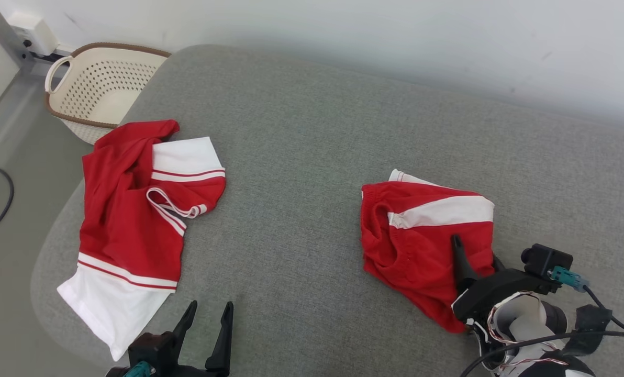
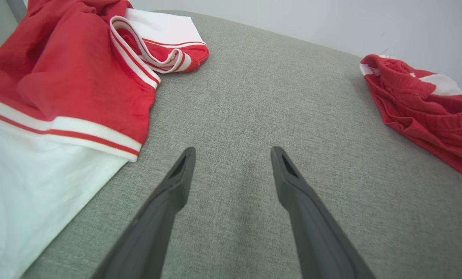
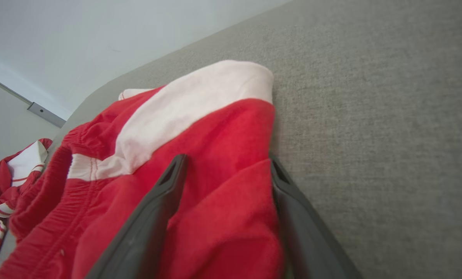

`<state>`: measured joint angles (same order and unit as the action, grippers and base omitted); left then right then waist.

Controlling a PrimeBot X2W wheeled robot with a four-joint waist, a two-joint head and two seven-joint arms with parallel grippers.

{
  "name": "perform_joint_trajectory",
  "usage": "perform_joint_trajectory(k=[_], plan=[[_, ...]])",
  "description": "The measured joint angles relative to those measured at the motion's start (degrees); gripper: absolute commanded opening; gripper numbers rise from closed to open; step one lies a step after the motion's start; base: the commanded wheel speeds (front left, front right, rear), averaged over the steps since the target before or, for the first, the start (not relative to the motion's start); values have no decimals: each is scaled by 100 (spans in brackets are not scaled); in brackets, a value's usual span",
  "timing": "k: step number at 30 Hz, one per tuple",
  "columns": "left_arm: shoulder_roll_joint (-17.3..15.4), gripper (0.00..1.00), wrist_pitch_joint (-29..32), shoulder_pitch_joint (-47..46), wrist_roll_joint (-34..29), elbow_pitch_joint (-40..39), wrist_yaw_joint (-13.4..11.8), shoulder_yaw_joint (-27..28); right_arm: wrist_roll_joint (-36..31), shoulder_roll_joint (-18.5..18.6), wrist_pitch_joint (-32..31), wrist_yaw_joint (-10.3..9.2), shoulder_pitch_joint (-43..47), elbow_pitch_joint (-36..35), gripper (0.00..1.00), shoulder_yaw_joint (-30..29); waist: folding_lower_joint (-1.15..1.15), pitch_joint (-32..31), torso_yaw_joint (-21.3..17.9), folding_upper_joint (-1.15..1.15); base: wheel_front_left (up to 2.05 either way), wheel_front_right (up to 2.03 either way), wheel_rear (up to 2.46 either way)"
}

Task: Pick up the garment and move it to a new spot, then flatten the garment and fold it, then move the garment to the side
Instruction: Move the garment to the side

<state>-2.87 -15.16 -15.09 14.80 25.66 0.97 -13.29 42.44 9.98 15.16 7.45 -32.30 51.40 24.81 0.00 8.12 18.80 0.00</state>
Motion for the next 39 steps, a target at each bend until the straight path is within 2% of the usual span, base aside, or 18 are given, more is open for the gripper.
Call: perform_joint_trajectory(k=[1,2,9,18,37,38,39], plan=[[0,100,0,0,-8,0,1,7,0,-7,1,0,-13,32,5,44,0,0,22,0,0,0,0],[-1,100,0,2,-16,0,1,13,0,-9,2,0,-19,55,0,65,0,-9,34,0,0,0,0],[-1,100,0,77,-42,-20,26,21,-342,87,-7,2,39,-13,0,-138,0,-147,-75,0,0,0,0],[3,100,0,133,-121,-181,48,-31,-792,62,-7,2,425,-40,0,-446,0,-422,-535,0,0,0,0],[0,100,0,224,-242,-545,-11,-25,-1014,-42,-8,1,620,-71,0,-595,0,-704,-2418,0,0,0,0],[0,100,0,224,-242,-545,-11,-25,-1014,-42,-8,1,620,-71,0,-595,0,-704,-2418,0,0,0,0],[0,100,0,220,-270,-571,-16,-20,-1016,-53,-7,1,619,-82,0,-578,0,-703,-2616,0,0,0,0]])
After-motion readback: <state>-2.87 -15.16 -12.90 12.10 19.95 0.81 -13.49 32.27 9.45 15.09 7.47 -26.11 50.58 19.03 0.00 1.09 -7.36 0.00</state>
